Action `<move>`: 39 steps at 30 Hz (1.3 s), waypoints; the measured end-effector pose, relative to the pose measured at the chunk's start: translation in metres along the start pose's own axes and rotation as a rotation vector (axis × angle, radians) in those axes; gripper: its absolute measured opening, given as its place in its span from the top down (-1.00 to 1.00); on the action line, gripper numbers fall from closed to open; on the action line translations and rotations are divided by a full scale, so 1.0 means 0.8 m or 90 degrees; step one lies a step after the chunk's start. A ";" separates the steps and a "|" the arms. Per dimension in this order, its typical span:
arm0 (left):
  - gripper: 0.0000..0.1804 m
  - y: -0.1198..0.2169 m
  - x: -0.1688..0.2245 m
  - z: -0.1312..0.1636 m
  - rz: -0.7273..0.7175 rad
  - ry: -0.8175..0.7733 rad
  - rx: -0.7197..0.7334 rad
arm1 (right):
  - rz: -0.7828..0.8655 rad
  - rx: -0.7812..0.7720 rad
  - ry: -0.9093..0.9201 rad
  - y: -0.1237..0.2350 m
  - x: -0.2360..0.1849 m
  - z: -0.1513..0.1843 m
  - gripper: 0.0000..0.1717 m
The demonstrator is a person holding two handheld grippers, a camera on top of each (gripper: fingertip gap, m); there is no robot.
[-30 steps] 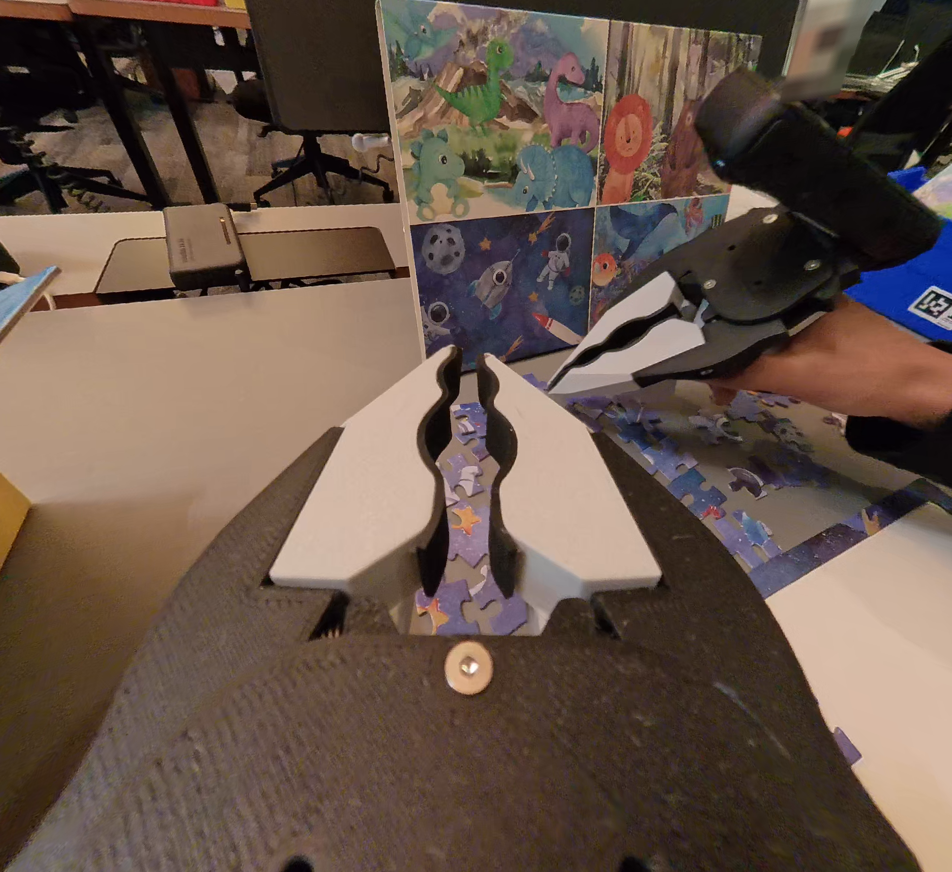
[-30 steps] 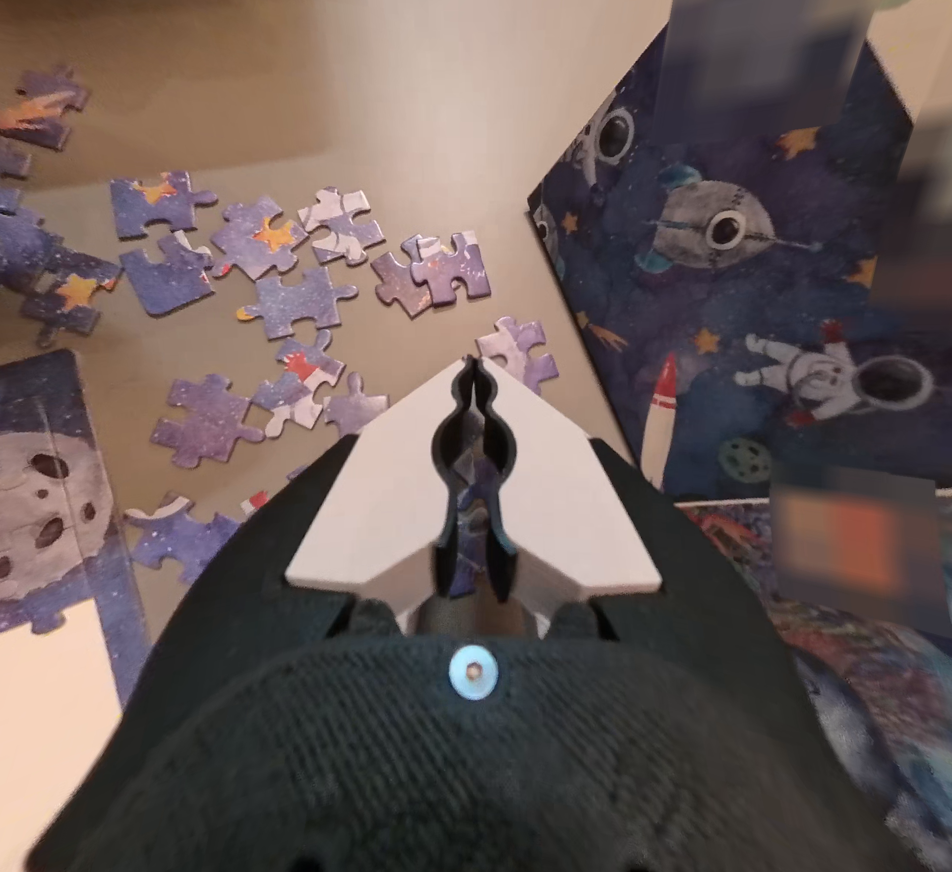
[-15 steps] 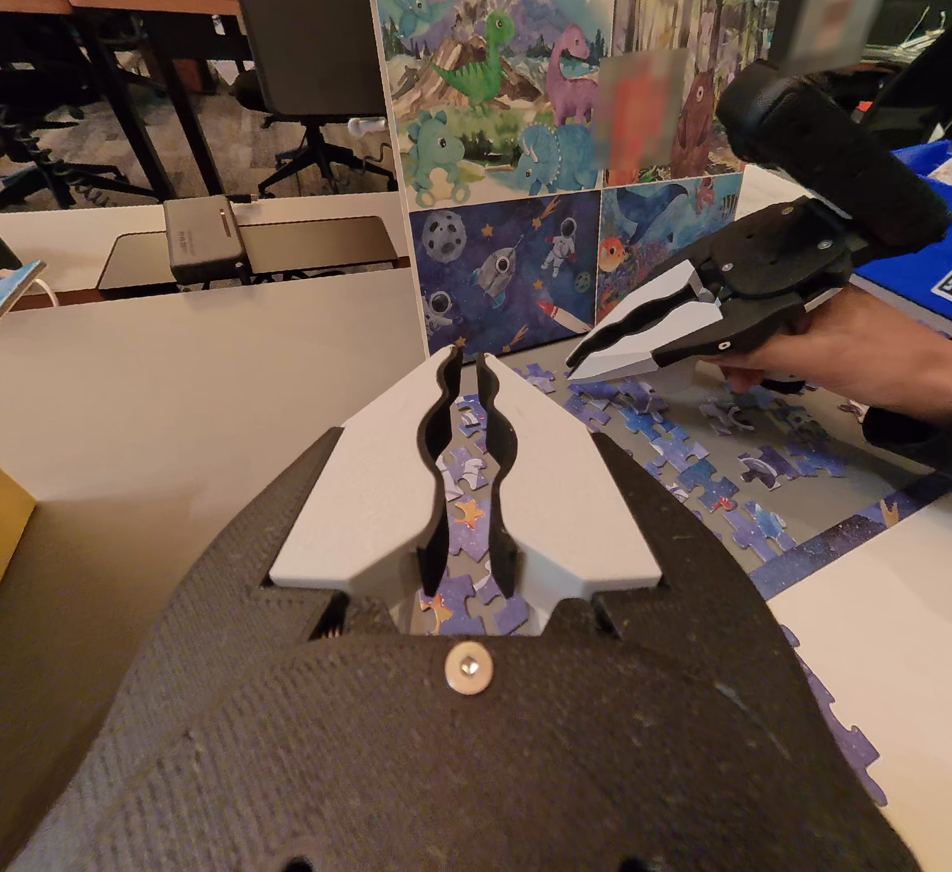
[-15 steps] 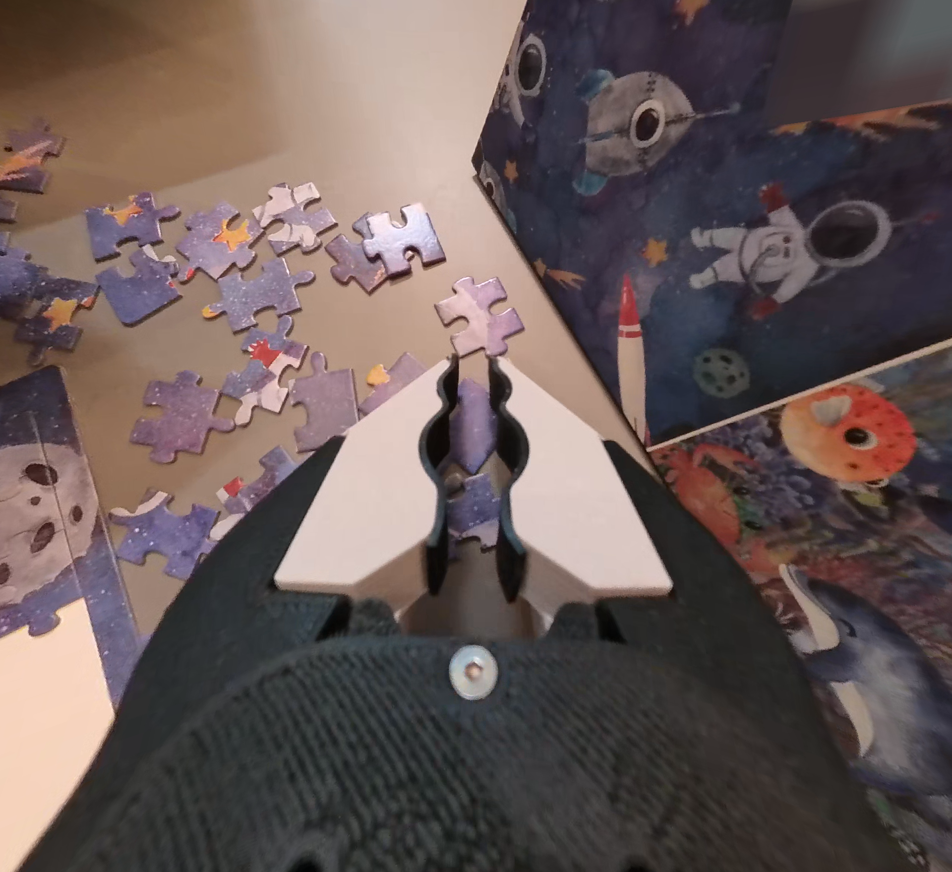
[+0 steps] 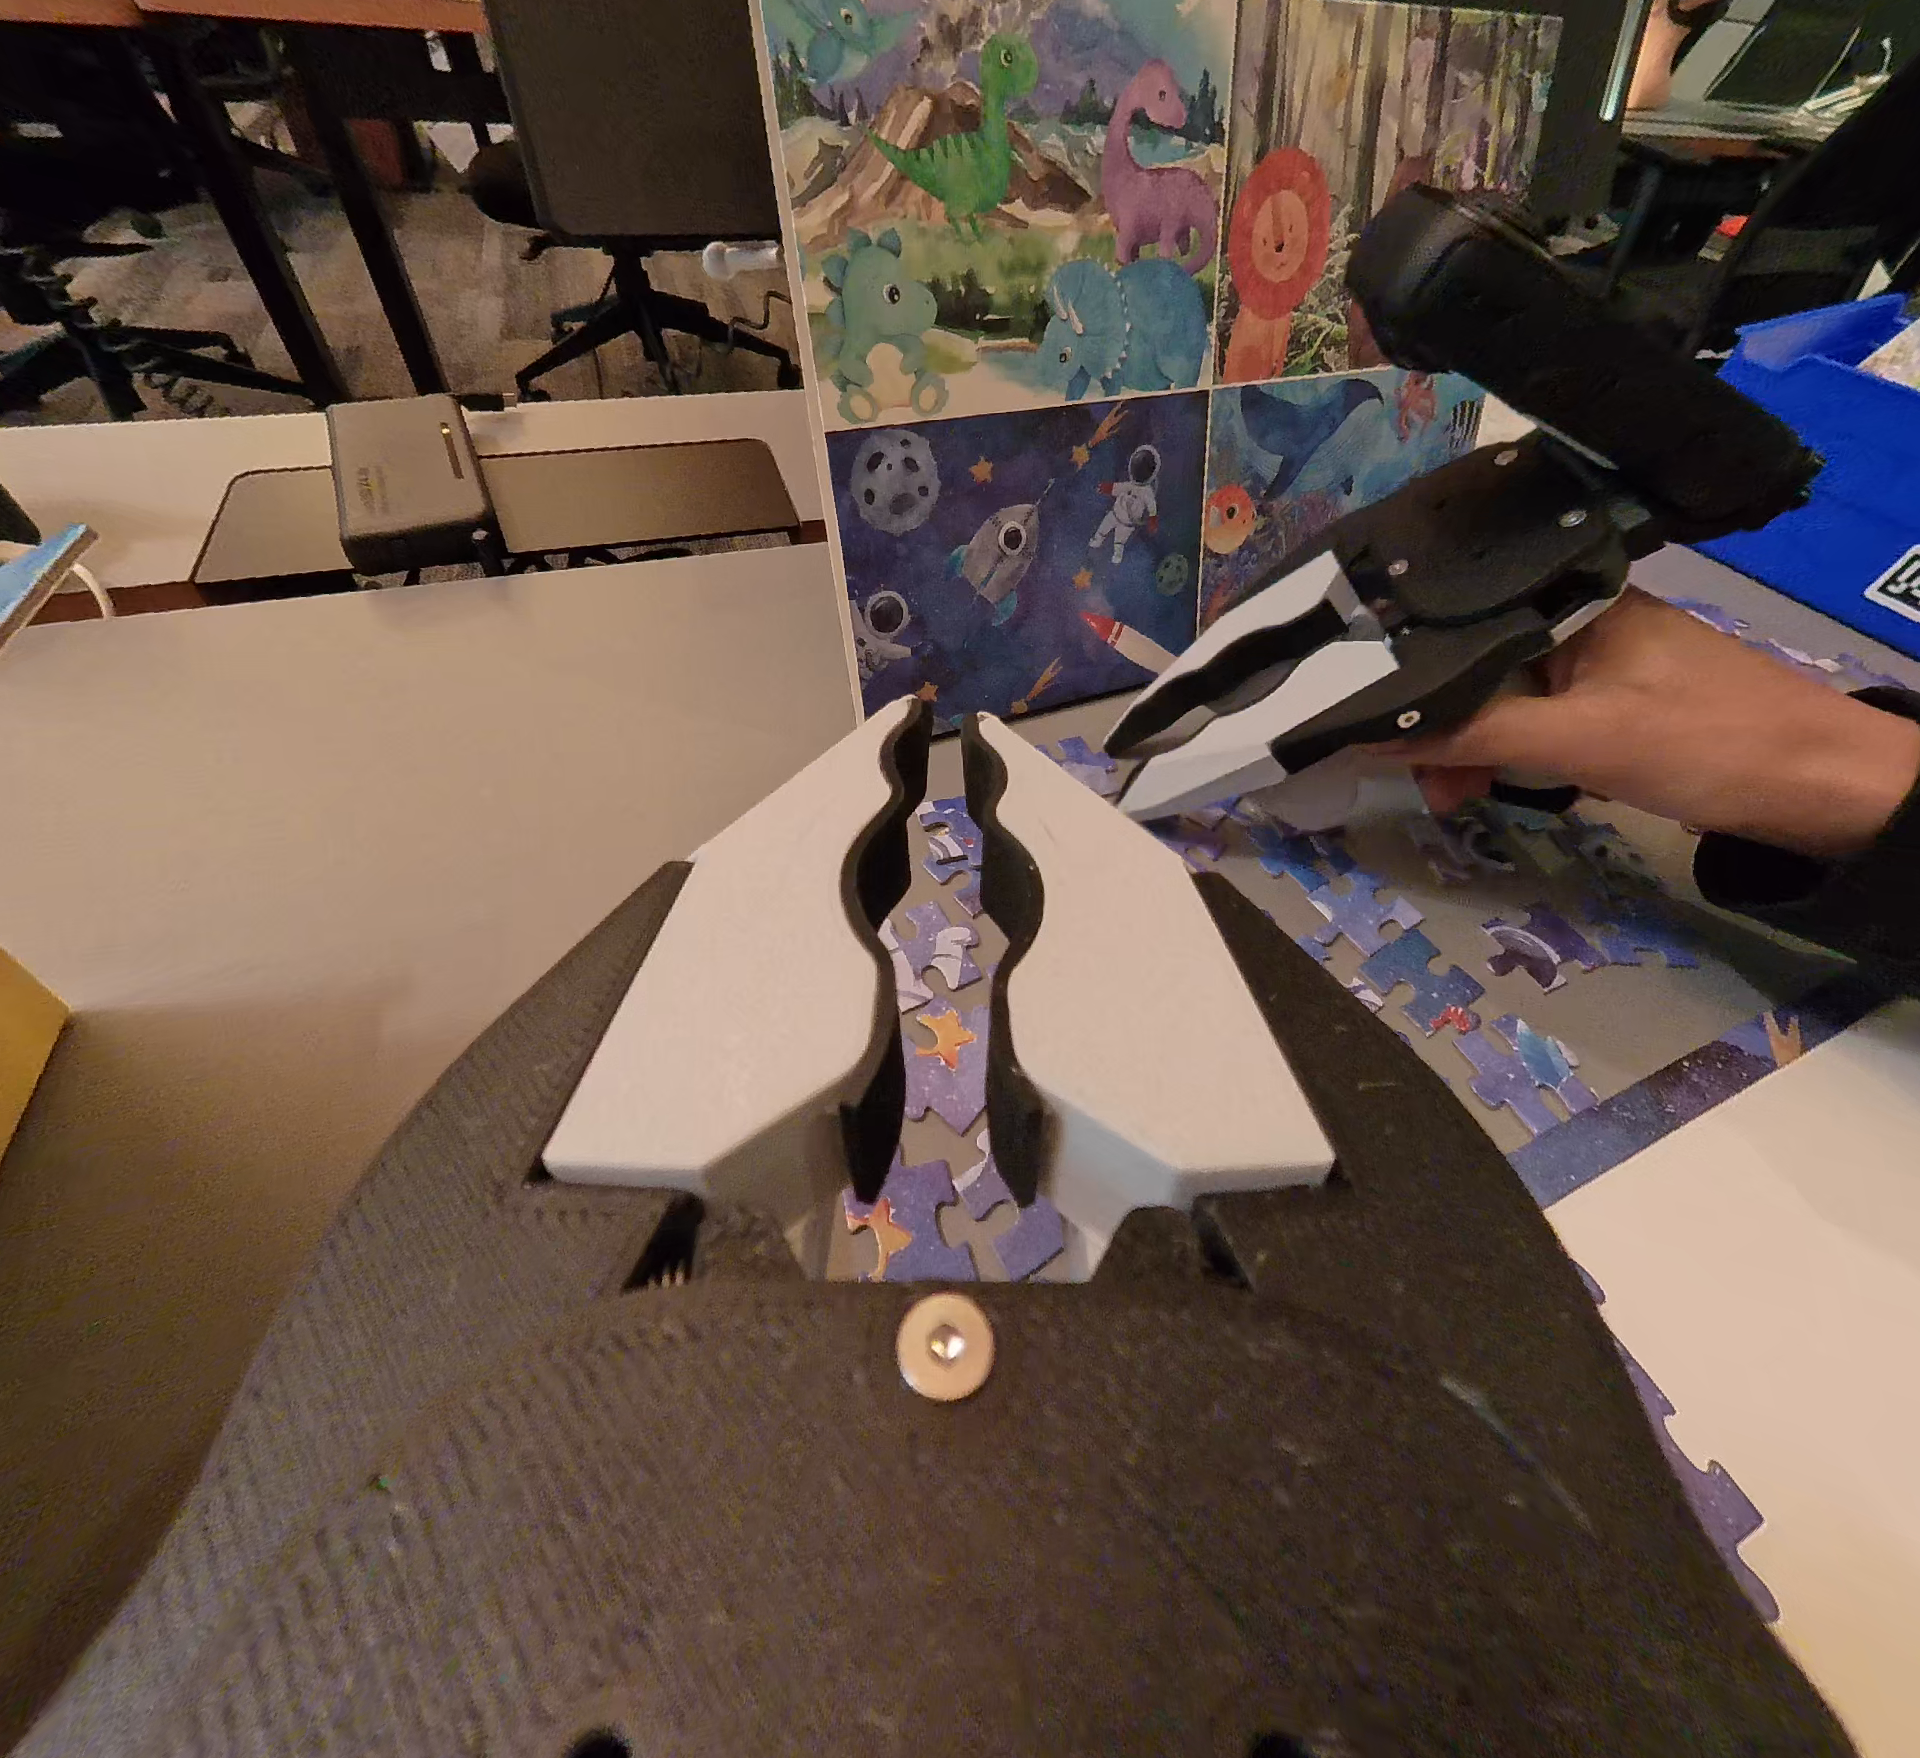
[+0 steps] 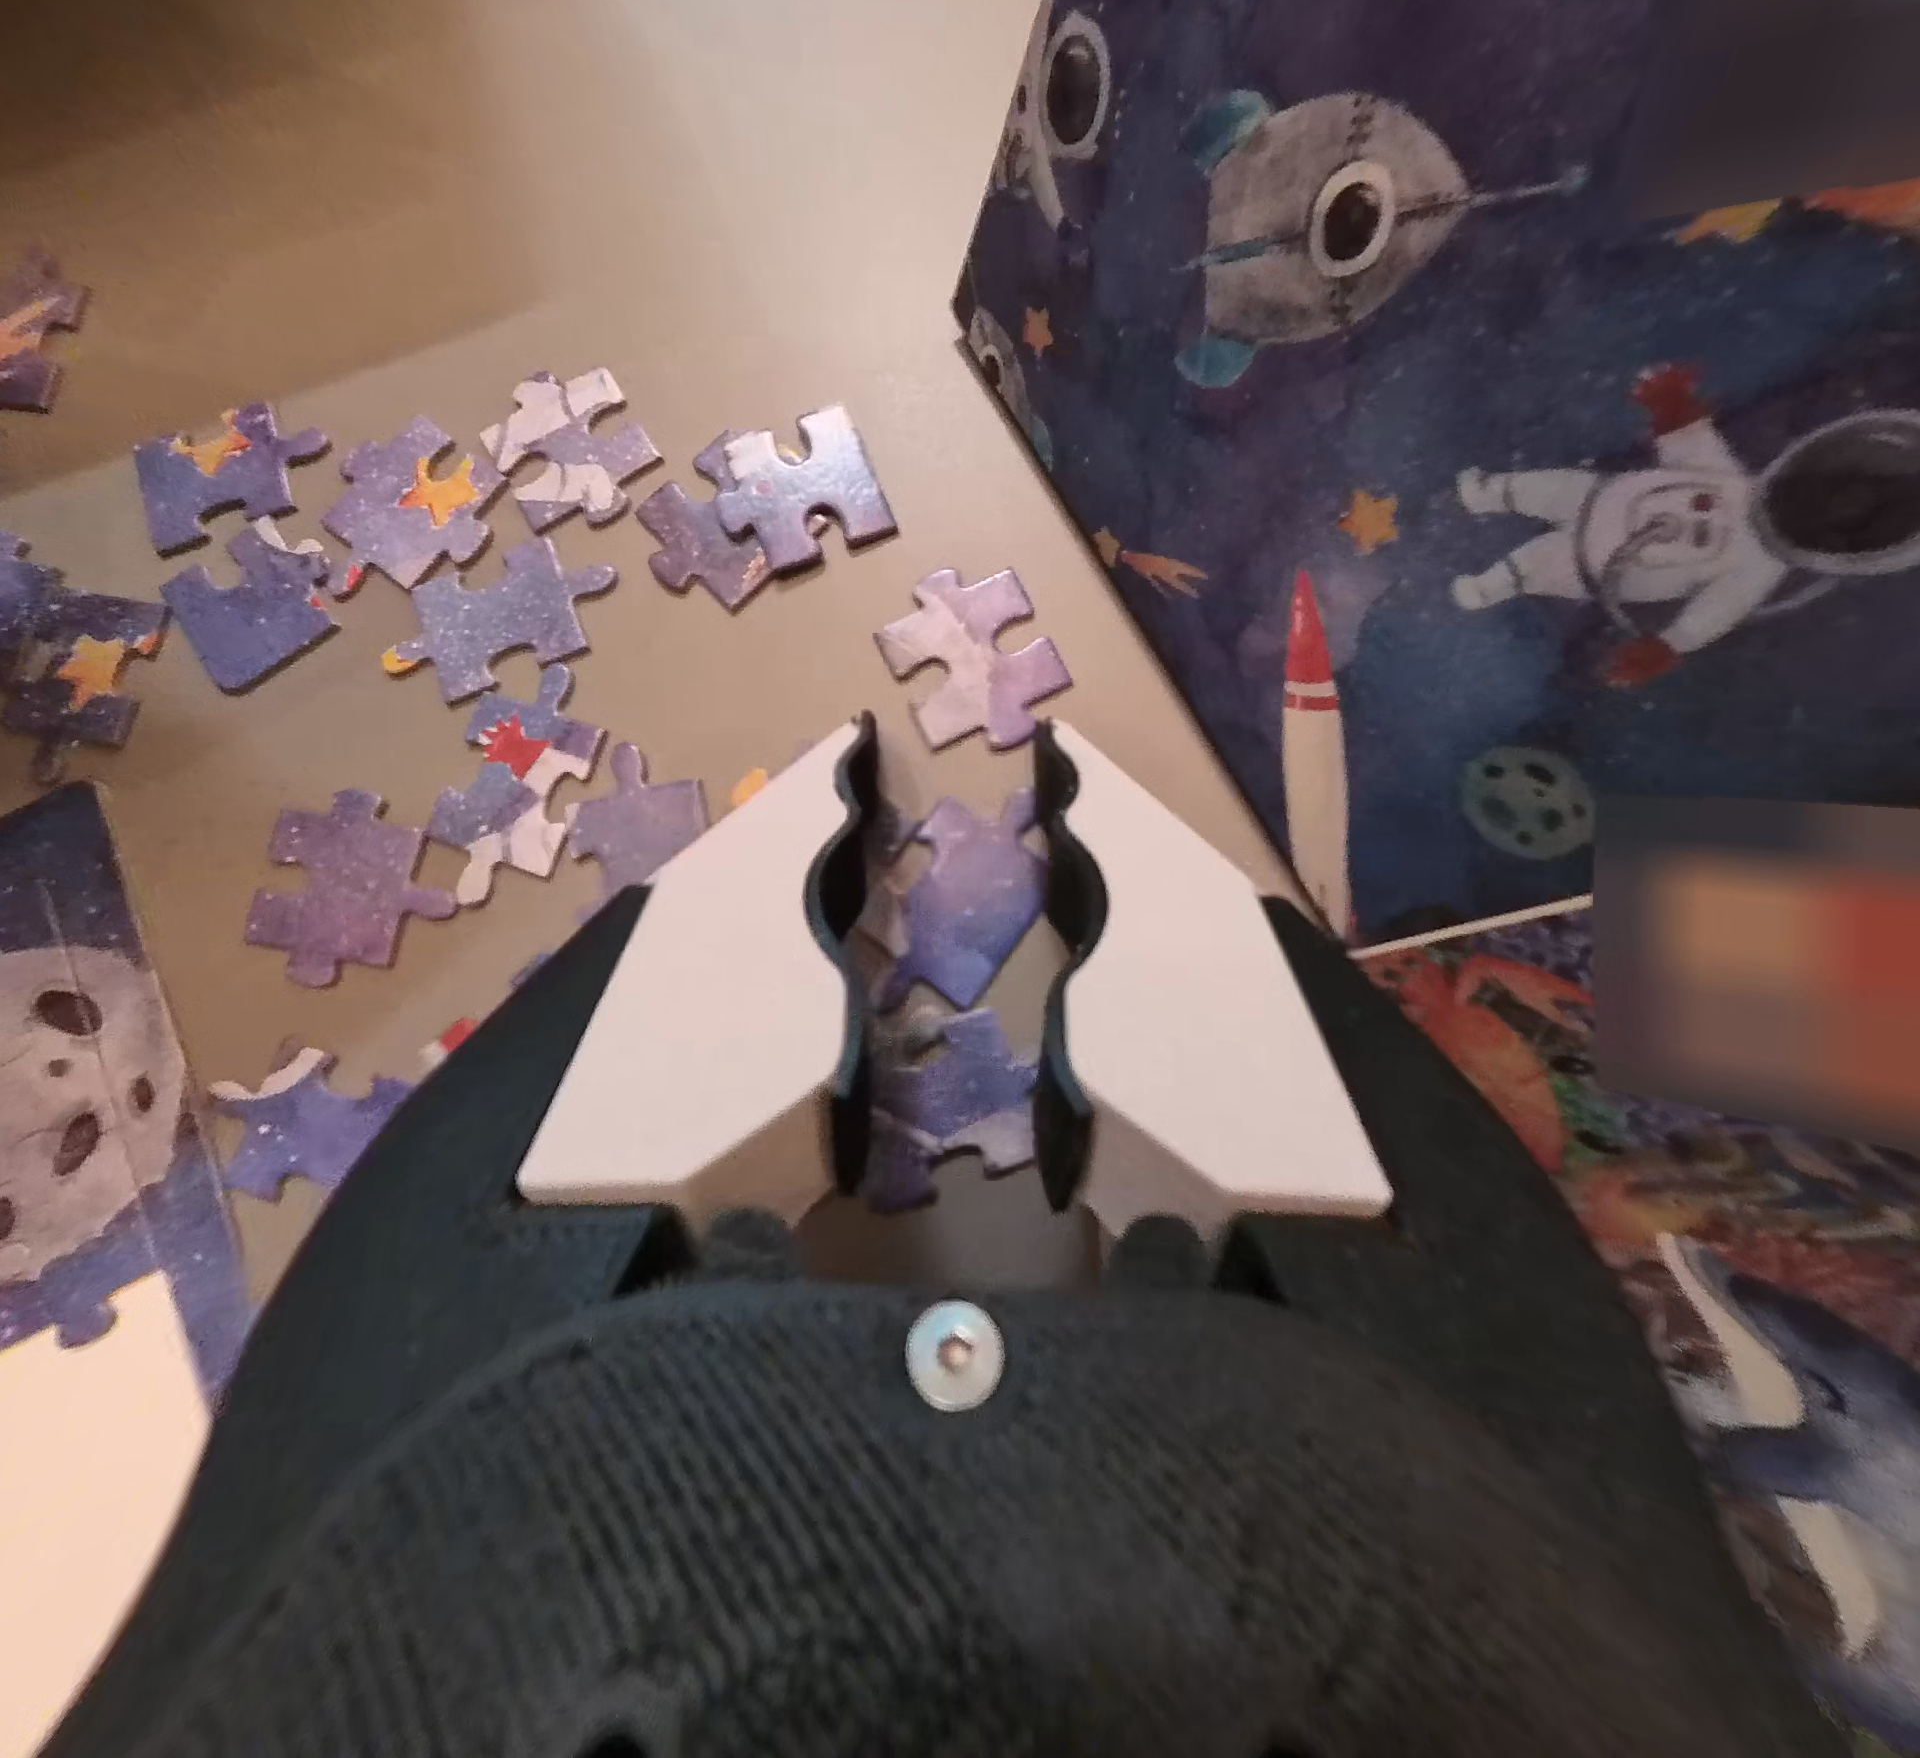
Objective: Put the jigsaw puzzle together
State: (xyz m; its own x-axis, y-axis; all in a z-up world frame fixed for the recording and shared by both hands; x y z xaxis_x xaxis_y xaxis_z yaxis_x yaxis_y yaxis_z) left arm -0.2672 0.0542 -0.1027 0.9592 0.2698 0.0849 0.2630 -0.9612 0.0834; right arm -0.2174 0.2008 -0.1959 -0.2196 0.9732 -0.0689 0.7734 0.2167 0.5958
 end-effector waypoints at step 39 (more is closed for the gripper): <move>0.96 0.000 -0.002 -0.001 0.002 0.011 0.004 | -0.185 0.008 0.098 -0.008 -0.038 -0.024 0.42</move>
State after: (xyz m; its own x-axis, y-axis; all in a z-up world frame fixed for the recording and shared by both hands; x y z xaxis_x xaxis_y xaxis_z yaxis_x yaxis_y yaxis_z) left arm -0.2688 0.0536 -0.1018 0.9582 0.2670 0.1031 0.2599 -0.9625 0.0775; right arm -0.2271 0.1685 -0.1822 -0.5184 0.8478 -0.1119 0.6725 0.4850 0.5590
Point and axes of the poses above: each gripper's, where its closed fingertips meet, y back along the fingers, z out of its underside, x = y × z across the jaws, the point moved 4 cm from there along y, back along the fingers, and after that the axes turned 10 degrees about x, right-handed, at the moved point
